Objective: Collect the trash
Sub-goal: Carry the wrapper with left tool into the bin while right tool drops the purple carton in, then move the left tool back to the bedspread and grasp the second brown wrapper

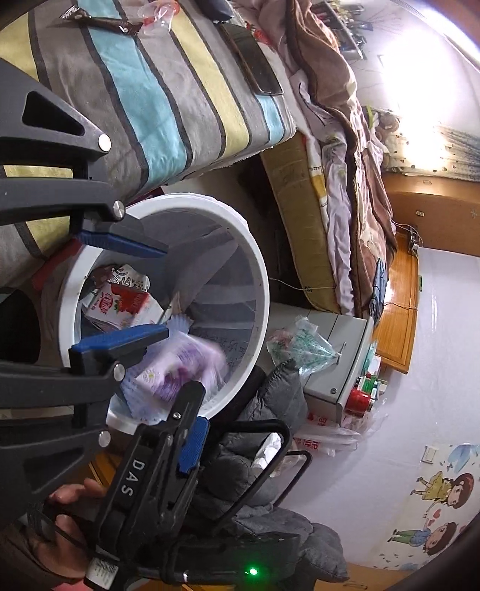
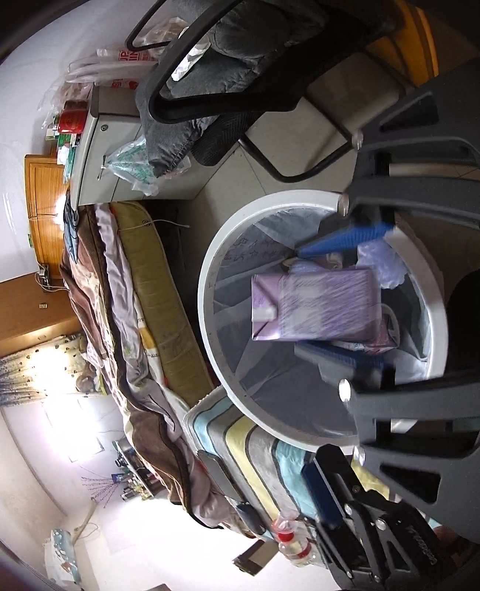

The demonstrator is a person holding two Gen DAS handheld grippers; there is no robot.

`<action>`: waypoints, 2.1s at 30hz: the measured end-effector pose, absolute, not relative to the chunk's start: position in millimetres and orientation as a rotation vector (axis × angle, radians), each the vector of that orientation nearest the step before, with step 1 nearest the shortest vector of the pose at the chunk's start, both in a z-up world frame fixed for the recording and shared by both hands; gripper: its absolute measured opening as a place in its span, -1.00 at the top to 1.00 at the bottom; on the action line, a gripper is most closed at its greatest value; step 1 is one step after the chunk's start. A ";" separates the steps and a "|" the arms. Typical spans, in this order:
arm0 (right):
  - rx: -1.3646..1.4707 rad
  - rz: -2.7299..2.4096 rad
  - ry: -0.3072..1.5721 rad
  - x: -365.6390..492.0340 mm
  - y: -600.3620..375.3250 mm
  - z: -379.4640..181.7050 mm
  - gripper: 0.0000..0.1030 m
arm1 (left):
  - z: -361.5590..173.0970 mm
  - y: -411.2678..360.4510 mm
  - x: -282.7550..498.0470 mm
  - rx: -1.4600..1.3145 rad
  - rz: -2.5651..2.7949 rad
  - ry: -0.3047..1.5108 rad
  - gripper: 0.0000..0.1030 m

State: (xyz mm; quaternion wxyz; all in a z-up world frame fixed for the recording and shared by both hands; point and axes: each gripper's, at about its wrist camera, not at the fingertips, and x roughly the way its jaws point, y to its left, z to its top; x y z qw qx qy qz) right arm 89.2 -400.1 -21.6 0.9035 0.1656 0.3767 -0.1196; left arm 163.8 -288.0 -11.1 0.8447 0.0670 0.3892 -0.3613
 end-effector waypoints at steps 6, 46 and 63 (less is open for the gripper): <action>0.342 -0.245 0.775 88.2 -396.1 -21.5 -0.08 | -8.1 -270.4 166.4 0.128 -0.722 0.813 0.25; 0.235 0.016 0.729 124.4 -282.2 -6.8 -0.08 | -20.8 -57.9 208.2 0.021 -0.311 0.808 0.09; 0.220 0.053 0.749 141.5 -260.4 -8.4 -0.08 | -54.6 -55.0 250.0 0.075 -0.305 0.904 0.09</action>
